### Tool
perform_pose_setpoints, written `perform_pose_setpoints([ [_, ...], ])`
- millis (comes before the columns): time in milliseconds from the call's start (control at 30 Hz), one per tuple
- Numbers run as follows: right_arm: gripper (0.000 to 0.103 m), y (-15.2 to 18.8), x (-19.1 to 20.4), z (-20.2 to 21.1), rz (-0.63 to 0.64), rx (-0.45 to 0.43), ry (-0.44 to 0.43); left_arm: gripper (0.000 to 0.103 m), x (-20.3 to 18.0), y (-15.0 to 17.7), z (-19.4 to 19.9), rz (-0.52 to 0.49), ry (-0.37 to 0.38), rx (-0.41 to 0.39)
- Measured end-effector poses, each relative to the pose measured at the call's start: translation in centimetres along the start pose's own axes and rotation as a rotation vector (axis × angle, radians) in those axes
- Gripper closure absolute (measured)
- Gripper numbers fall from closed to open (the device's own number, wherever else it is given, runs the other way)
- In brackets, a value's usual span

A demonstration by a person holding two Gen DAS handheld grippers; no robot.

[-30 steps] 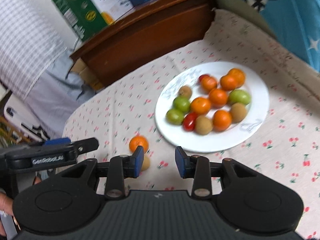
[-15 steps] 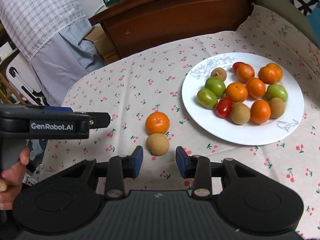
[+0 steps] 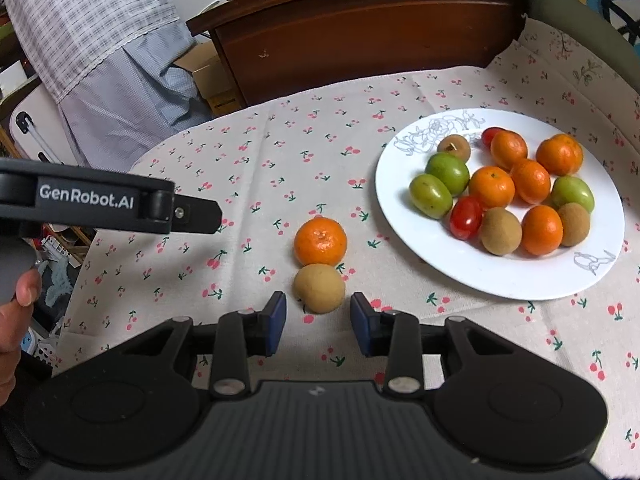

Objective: Organize fruits
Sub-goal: 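Bring the open left tool to a mandarin and the right tool to a brown kiwi, then grasp the mandarin with the left tool while the right tool grasps the brown kiwi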

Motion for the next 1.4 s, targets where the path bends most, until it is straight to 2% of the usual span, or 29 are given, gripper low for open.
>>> perform_pose_setpoints([
  [167, 0.066, -0.1, 0.3, -0.2, 0.013, -0.011, 0.005, 0.019, -0.5, -0.2, -0.4, 0.006, 0.036, -0.012],
  [267, 0.076, 0.0, 0.4, -0.3, 0.029, -0.015, 0.021, 0.019, -0.9, -0.2, -0.6, 0.002, 0.055, -0.022],
  [433, 0.077, 0.2, -0.3, 0.4, 0.004, 0.002, 0.002, 0.019, -2.0, -0.1, -1.1, -0.034, 0.094, -0.035],
  [833, 0.077, 1.6, -4.8, 3.1, -0.106, 0.032, 0.053, 0.022, -5.9, 0.9, -3.0, -0.144, 0.192, -0.049],
  [1100, 0.077, 1.7, -6.1, 4.0, -0.146, 0.020, 0.056, 0.035, -7.1, 1.3, -4.2, -0.169, 0.197, -0.038],
  [1167, 0.077, 1.7, -6.3, 4.0, -0.152, 0.019, 0.057, 0.044, -7.3, 1.4, -4.5, -0.172, 0.208, -0.033],
  [1300, 0.077, 1.7, -6.6, 4.1, -0.164, 0.018, 0.061, 0.056, -7.6, 1.6, -5.0, -0.180, 0.211, -0.029],
  [1333, 0.077, 1.7, -6.6, 4.1, -0.165, 0.018, 0.061, 0.063, -7.6, 1.6, -5.1, -0.179, 0.215, -0.026],
  [1400, 0.077, 1.7, -6.6, 4.1, -0.164, 0.017, 0.063, 0.070, -7.6, 1.7, -5.2, -0.179, 0.218, -0.023],
])
Point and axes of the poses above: each gripper's, at about its wrist camera, not at the fingertips, and z roughly against the way its jaws point, x to its left, y to its underside, the point moved 8 cm from there along -z, roughly the way its jaws point, and after that the axes turned 6 degrees about y, right-handed, at the moved point
